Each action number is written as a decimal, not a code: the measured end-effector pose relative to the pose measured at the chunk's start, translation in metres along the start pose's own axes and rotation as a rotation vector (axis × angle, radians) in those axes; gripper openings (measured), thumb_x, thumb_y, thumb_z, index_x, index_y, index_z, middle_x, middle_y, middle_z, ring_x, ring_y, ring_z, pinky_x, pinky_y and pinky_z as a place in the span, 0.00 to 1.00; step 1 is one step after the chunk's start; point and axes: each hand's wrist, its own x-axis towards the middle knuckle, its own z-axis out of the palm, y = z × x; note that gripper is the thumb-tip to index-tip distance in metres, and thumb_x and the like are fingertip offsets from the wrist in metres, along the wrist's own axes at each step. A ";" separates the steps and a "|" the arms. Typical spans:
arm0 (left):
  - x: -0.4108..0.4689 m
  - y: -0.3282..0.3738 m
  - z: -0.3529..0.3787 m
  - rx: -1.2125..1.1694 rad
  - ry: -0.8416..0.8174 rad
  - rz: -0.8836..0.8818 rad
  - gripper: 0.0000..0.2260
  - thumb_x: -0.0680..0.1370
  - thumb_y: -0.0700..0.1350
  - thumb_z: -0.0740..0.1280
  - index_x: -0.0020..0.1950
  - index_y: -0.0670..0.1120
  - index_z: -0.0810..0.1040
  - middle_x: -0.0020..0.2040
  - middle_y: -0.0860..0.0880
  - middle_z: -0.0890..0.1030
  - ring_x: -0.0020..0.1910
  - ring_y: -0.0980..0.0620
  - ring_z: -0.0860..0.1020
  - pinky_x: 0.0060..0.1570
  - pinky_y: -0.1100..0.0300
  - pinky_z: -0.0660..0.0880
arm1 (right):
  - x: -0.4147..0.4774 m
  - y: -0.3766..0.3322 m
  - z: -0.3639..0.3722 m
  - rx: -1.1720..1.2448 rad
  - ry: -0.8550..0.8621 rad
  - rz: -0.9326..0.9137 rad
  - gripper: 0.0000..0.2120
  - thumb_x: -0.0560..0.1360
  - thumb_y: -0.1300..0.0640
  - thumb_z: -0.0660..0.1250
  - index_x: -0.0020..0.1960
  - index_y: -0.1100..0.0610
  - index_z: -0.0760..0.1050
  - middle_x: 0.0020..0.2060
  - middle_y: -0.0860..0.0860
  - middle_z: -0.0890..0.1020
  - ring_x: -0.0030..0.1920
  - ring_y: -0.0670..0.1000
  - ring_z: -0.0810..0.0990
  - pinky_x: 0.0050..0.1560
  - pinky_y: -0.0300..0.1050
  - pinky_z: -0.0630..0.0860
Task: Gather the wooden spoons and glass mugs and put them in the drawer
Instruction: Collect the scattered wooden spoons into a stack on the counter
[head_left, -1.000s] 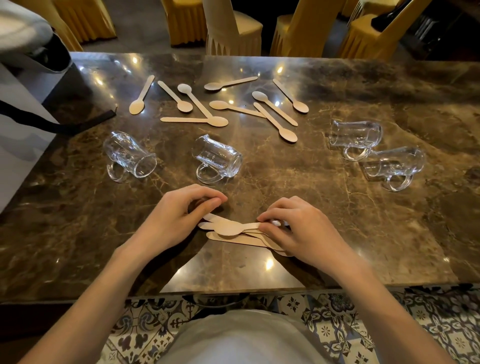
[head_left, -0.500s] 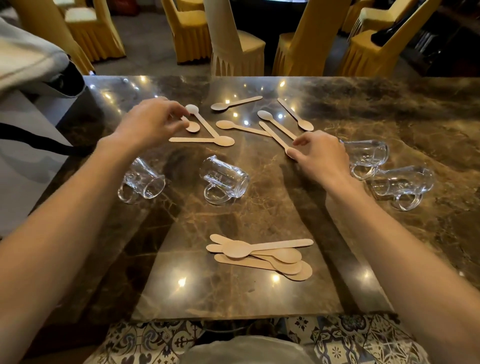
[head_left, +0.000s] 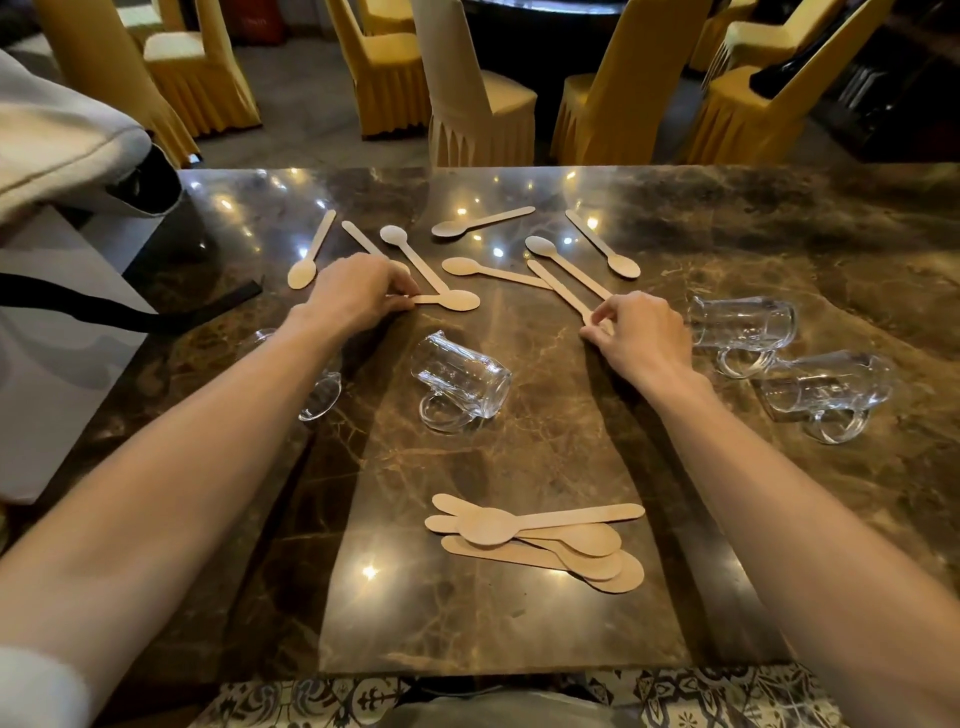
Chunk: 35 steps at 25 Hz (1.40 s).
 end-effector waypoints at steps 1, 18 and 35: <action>0.000 0.000 0.000 0.007 0.018 0.003 0.08 0.74 0.50 0.70 0.52 0.55 0.82 0.53 0.50 0.82 0.53 0.46 0.78 0.47 0.53 0.72 | 0.000 0.000 0.000 0.013 0.000 0.005 0.12 0.72 0.50 0.70 0.53 0.53 0.80 0.53 0.55 0.81 0.54 0.57 0.78 0.49 0.53 0.75; -0.028 0.015 -0.045 -0.215 0.237 0.093 0.09 0.76 0.47 0.67 0.56 0.51 0.79 0.52 0.48 0.81 0.48 0.52 0.75 0.50 0.49 0.73 | -0.038 -0.008 -0.036 0.264 0.184 -0.275 0.13 0.70 0.48 0.72 0.53 0.50 0.79 0.49 0.48 0.81 0.46 0.48 0.77 0.46 0.49 0.78; -0.160 0.075 -0.046 -0.252 0.120 0.421 0.11 0.77 0.51 0.64 0.55 0.50 0.81 0.51 0.54 0.81 0.46 0.55 0.78 0.46 0.59 0.74 | -0.165 0.013 -0.033 0.397 -0.173 -0.394 0.17 0.68 0.48 0.72 0.56 0.45 0.74 0.48 0.37 0.79 0.48 0.39 0.76 0.48 0.39 0.75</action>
